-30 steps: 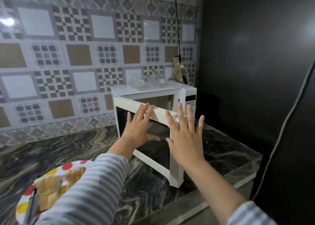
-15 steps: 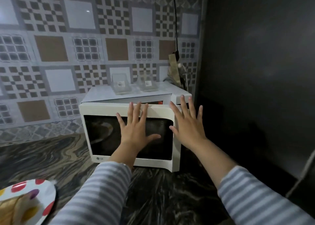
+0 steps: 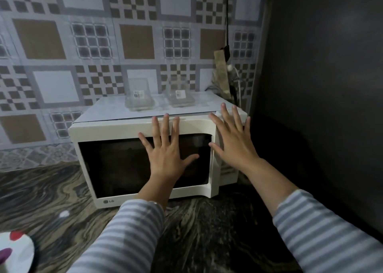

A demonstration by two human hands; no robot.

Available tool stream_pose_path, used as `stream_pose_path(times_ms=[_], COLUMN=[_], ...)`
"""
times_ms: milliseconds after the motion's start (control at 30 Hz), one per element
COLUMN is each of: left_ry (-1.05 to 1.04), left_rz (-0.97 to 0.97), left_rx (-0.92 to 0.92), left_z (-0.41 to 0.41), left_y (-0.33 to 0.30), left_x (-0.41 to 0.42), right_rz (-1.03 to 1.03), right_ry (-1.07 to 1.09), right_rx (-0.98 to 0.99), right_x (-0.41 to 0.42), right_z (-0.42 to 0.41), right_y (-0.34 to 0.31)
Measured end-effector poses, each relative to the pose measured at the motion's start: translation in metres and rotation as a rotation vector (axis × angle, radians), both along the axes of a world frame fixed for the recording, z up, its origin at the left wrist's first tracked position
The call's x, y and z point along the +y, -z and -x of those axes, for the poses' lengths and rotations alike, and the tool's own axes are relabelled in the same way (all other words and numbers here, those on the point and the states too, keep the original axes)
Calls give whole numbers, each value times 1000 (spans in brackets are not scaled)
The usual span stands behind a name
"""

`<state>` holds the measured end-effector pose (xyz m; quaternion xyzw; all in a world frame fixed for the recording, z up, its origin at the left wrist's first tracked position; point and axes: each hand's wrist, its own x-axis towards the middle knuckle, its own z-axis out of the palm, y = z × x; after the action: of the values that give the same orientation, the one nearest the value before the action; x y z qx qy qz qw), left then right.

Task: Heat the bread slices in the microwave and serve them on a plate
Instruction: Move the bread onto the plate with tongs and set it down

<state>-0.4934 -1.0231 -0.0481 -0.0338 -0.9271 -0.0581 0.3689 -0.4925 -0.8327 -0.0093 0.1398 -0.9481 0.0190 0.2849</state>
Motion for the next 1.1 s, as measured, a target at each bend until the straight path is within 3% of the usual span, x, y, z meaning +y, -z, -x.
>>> stream_pose_path(times_ms=[233, 500, 733, 1100], left_ry=[-24, -70, -112, -159], left_rz=[-70, -188, -229, -230], left_rx=[65, -97, -128, -180], left_z=[4, -3, 0, 7], left_y=[16, 86, 94, 86], left_x=[16, 67, 80, 86], right_rz=[-18, -63, -10, -9], right_ry=[-125, -182, -298, -227], right_rx=[37, 68, 137, 284], right_x=[16, 48, 54, 43], right_z=[17, 32, 42, 55], right_y=[4, 47, 75, 85])
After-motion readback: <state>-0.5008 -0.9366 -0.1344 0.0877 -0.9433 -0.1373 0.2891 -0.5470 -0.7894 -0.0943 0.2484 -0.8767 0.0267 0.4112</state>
